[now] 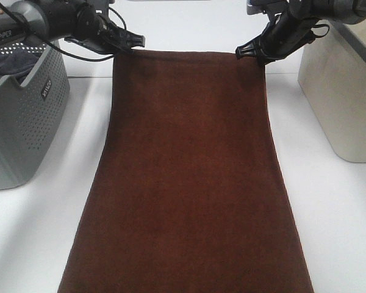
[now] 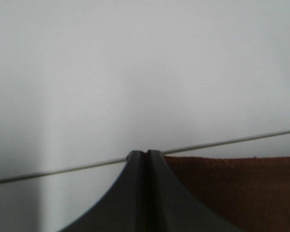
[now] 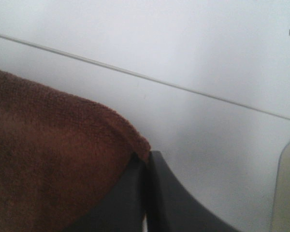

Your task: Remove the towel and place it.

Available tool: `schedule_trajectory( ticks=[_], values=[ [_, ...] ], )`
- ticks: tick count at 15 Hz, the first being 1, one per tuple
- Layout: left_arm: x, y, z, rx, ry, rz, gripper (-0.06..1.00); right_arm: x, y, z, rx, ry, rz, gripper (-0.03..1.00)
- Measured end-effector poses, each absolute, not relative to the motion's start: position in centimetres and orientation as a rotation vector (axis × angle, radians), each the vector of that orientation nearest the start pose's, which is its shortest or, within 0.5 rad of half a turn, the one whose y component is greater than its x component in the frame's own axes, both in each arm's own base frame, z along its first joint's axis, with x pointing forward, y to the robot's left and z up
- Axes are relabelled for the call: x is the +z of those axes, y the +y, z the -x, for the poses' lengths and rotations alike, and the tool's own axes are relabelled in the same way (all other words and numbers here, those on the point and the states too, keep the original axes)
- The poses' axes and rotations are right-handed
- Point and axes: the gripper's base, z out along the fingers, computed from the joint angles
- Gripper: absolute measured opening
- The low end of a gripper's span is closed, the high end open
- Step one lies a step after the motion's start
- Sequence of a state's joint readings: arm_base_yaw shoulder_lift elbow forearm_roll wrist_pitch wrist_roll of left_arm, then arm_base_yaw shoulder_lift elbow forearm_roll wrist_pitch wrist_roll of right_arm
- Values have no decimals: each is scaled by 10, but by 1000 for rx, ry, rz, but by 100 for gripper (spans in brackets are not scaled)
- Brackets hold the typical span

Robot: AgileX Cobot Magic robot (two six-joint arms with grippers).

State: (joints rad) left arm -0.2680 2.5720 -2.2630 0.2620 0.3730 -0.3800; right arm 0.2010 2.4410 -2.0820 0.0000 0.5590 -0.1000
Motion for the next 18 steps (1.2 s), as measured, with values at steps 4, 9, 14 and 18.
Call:
schedule_trajectory(
  ticks=[4, 9, 14, 18],
  values=[
    [165, -148, -571, -163, 2035, -118, 0, 169, 109, -546, 7, 2261, 383, 0],
    [150, -152, -576, -176, 1949, -177, 0, 159, 110, -552, 2, 2192, 384, 0],
    [135, -155, -578, -196, 1923, -190, 11, 140, 111, -557, 4, 2170, 385, 28],
    [135, -155, -579, -199, 1917, -191, 60, 141, 112, -558, 20, 2159, 367, 50]
  ],
)
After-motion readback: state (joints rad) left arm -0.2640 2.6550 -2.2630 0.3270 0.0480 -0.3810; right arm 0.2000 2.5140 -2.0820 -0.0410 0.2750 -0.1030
